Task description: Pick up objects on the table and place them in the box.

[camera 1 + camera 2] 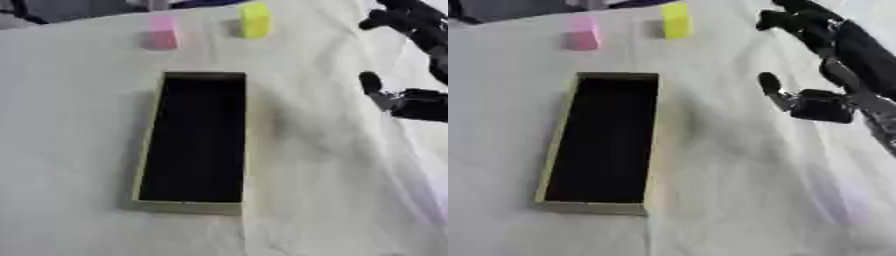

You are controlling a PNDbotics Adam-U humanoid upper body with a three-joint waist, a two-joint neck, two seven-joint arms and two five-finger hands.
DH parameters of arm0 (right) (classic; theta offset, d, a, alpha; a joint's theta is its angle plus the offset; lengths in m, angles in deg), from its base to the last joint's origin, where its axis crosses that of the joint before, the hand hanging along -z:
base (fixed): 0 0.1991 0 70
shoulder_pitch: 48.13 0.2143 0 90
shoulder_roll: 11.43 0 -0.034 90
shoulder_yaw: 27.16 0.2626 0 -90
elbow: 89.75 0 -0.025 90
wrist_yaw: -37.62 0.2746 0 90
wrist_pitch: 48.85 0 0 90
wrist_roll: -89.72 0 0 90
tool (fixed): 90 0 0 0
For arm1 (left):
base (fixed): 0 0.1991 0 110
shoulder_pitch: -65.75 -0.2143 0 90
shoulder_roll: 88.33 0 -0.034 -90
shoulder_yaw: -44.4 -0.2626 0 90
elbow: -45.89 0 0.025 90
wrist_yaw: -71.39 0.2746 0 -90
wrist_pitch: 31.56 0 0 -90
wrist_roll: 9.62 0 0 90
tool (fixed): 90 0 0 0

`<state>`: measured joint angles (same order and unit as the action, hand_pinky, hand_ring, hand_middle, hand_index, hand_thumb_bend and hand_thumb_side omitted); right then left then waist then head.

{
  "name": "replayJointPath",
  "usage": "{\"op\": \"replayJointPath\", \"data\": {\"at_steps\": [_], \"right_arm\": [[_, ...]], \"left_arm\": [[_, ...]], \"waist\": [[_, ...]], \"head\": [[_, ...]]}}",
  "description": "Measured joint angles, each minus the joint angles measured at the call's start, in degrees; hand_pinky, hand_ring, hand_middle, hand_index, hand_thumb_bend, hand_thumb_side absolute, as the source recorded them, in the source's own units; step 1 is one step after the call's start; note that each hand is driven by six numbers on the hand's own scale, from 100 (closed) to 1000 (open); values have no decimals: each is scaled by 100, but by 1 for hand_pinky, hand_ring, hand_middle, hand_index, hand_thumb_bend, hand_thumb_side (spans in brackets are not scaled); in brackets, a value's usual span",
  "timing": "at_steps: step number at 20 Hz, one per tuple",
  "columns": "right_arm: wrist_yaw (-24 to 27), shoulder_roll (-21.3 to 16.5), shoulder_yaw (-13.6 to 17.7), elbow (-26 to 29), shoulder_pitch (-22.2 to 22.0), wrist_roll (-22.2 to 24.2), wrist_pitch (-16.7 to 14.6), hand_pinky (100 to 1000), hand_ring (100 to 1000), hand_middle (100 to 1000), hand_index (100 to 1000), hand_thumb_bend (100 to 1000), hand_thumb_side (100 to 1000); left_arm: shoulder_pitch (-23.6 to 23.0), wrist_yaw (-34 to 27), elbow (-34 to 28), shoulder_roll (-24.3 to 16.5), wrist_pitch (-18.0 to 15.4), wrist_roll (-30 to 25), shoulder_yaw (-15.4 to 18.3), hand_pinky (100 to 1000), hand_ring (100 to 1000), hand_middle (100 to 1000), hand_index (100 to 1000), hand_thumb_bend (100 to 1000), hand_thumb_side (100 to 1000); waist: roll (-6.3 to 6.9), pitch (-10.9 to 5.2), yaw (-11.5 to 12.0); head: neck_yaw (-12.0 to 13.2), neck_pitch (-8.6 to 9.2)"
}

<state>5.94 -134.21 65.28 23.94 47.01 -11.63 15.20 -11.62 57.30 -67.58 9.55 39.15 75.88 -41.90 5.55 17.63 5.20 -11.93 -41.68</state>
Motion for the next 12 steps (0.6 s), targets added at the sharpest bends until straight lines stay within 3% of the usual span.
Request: {"op": "replayJointPath", "data": {"at_steps": [4, 12], "right_arm": [[-146, 0, -54, 0, 12, -87, -60, 987, 1000, 960, 1000, 100, 100], [-197, -60, -73, 0, 65, 0, -1, 967, 1000, 892, 1000, 100, 100]], "left_arm": [[0, 0, 0, 0, 0, 0, -2, 604, 590, 636, 856, 160, 815], [1, 2, 0, 0, 2, 0, -29, 603, 589, 634, 854, 161, 815]], "waist": [[-1, 4, -1], [-8, 9, -4]], "head": [[0, 1], [3, 42]]}}
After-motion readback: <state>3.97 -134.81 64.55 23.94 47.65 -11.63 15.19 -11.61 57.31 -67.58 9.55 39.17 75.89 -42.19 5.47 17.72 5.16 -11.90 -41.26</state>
